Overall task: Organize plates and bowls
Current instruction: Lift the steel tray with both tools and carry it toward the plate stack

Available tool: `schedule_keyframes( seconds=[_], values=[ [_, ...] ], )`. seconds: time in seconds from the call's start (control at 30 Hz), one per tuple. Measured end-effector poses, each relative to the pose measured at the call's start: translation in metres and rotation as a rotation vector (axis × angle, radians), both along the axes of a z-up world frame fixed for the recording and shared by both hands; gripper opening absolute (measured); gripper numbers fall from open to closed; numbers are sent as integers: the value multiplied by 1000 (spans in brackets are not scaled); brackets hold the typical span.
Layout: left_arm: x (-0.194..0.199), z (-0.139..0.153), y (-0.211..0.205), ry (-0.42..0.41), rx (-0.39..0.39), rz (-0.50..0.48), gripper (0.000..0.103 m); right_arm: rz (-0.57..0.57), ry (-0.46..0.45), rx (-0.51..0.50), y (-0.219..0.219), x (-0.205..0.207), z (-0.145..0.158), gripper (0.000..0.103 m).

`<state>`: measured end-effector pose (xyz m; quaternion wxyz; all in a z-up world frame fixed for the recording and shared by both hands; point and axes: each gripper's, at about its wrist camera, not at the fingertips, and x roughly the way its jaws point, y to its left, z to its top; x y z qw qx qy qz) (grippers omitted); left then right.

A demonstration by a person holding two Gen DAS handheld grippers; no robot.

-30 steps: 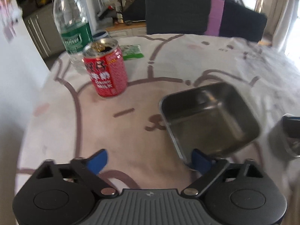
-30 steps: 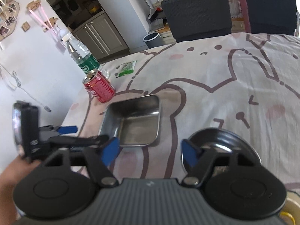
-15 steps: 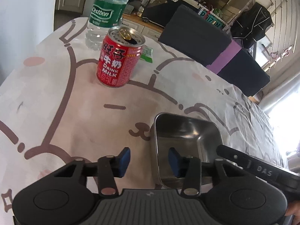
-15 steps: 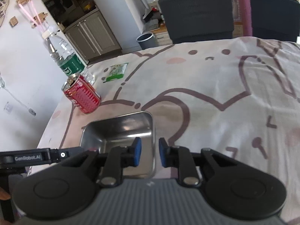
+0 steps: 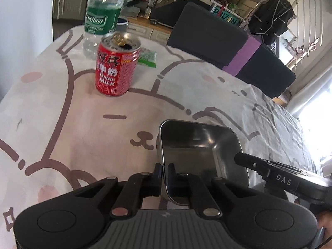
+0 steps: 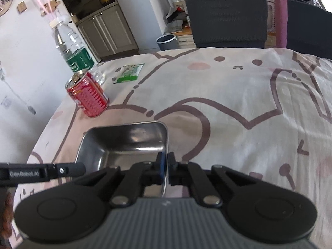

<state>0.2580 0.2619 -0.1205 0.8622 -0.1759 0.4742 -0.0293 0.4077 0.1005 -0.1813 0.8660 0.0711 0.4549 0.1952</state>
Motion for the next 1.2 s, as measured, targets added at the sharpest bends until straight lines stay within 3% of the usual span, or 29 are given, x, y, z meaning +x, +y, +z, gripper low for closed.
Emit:
schedule_keyframes(
  seconds=[0.2,0.4,0.67,0.97,1.2],
  values=[
    [-25,34,-18,-51,-28,2,5,34,-45,59,-26,-19,35,5],
    [-60,76,-61,-111,-42,-74,5,97,-145,31,-68,-62,82,6],
    [-111,115,-133,-198,-49,-165,5,49,-192,93,-148,-121,126,6],
    [-142,107,-218,-229,-100,-280,5,-35,-211,116,-253,-191,133,6],
    [-137,99,-268,-239,-160,-359,6,-138,-204,163,-325,-215,126,6]
  ],
)
